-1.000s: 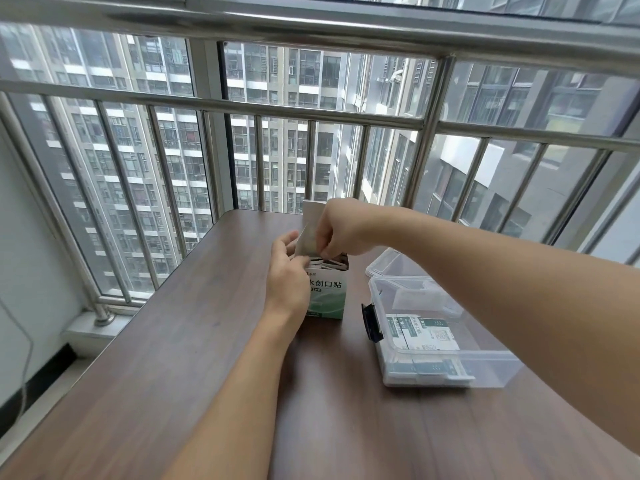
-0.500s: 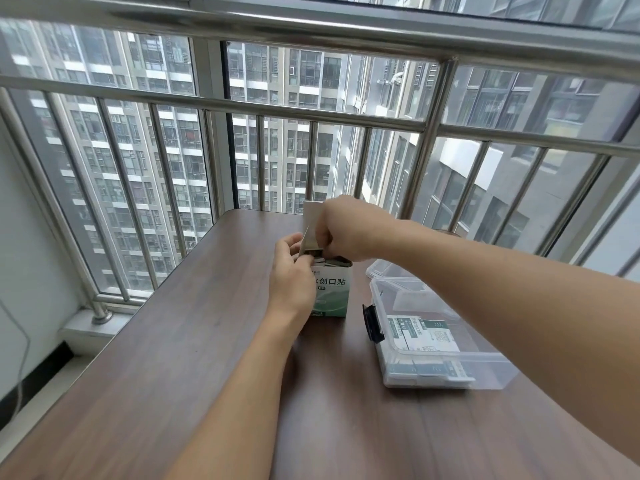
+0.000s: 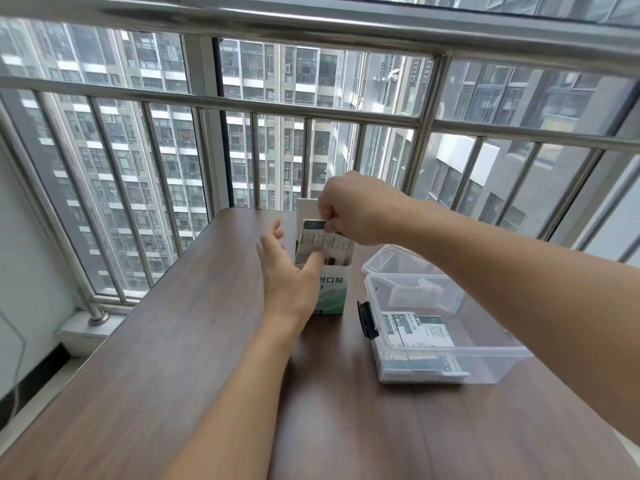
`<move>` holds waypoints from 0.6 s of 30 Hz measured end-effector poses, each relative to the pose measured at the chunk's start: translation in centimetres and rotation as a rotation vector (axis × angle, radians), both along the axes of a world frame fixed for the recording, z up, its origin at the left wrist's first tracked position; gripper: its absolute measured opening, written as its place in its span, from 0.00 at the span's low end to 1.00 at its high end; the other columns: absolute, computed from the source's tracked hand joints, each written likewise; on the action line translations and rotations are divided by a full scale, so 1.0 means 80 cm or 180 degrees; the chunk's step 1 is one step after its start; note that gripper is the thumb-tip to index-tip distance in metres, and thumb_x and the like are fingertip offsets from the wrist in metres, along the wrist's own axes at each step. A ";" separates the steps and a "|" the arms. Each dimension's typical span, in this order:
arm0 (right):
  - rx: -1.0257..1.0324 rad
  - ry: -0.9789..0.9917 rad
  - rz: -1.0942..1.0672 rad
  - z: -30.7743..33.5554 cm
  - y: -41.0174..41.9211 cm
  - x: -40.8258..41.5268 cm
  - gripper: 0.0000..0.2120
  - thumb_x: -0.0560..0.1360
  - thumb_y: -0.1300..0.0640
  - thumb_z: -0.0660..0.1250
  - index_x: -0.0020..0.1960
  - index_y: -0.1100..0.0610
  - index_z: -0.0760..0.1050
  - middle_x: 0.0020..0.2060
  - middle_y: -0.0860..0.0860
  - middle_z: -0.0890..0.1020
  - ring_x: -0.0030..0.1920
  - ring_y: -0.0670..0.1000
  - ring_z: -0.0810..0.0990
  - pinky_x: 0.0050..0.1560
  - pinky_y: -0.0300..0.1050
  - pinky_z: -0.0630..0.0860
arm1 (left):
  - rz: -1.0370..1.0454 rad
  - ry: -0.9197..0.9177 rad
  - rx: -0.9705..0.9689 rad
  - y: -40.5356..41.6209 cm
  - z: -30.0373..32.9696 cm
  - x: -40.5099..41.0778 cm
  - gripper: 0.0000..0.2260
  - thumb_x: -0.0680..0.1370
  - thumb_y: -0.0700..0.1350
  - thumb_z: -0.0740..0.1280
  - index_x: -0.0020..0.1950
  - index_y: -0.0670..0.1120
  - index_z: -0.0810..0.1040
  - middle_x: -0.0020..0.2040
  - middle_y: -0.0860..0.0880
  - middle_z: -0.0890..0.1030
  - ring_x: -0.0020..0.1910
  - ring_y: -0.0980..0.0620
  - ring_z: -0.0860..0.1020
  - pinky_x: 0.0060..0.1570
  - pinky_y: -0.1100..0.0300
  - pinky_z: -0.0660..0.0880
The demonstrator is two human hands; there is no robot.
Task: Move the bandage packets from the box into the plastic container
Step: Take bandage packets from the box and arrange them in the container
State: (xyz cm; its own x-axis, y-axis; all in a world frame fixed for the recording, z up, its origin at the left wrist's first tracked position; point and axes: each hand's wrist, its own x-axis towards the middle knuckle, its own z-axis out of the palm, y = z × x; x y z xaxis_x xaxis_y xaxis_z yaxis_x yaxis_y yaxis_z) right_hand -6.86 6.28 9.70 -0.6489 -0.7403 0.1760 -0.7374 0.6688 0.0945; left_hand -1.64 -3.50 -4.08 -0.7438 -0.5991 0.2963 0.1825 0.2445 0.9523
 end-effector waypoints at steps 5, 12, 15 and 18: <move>-0.0161 0.0084 0.0185 0.027 0.015 0.001 0.05 0.78 0.59 0.71 0.46 0.60 0.81 0.40 0.48 0.80 0.44 0.52 0.80 0.45 0.46 0.78 | 0.0040 0.0343 -0.0385 0.004 0.004 0.007 0.40 0.74 0.49 0.77 0.76 0.56 0.55 0.69 0.53 0.63 0.73 0.51 0.64 0.71 0.51 0.67; -0.0874 -0.0467 0.0189 0.065 0.057 -0.007 0.06 0.78 0.59 0.71 0.47 0.62 0.80 0.43 0.50 0.85 0.32 0.47 0.85 0.31 0.39 0.81 | 0.0309 0.1055 -0.0733 0.009 0.020 0.021 0.36 0.69 0.59 0.77 0.71 0.50 0.66 0.67 0.55 0.70 0.70 0.55 0.69 0.69 0.55 0.69; -0.1168 -0.1006 0.0268 0.069 0.069 0.002 0.05 0.78 0.62 0.70 0.47 0.64 0.79 0.42 0.50 0.86 0.36 0.47 0.87 0.34 0.39 0.83 | 0.0102 0.1590 -0.0414 0.014 0.035 0.029 0.26 0.74 0.57 0.69 0.66 0.45 0.72 0.61 0.52 0.76 0.64 0.53 0.75 0.63 0.53 0.75; -0.1053 -0.1438 0.0329 0.059 0.078 0.011 0.04 0.79 0.63 0.69 0.48 0.64 0.80 0.43 0.51 0.87 0.38 0.49 0.88 0.36 0.38 0.83 | -0.0934 0.1625 0.0603 0.022 0.055 0.039 0.20 0.77 0.54 0.65 0.62 0.41 0.74 0.50 0.49 0.81 0.51 0.51 0.80 0.49 0.53 0.79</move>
State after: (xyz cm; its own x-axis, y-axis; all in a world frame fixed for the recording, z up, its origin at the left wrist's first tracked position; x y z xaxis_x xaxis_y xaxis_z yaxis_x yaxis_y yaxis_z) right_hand -5.99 12.48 14.45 -0.6407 -0.7565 0.1311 -0.7191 0.5315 -0.4477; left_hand 1.52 -1.77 0.36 -0.6779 -0.4682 0.5668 0.6607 -0.0498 0.7490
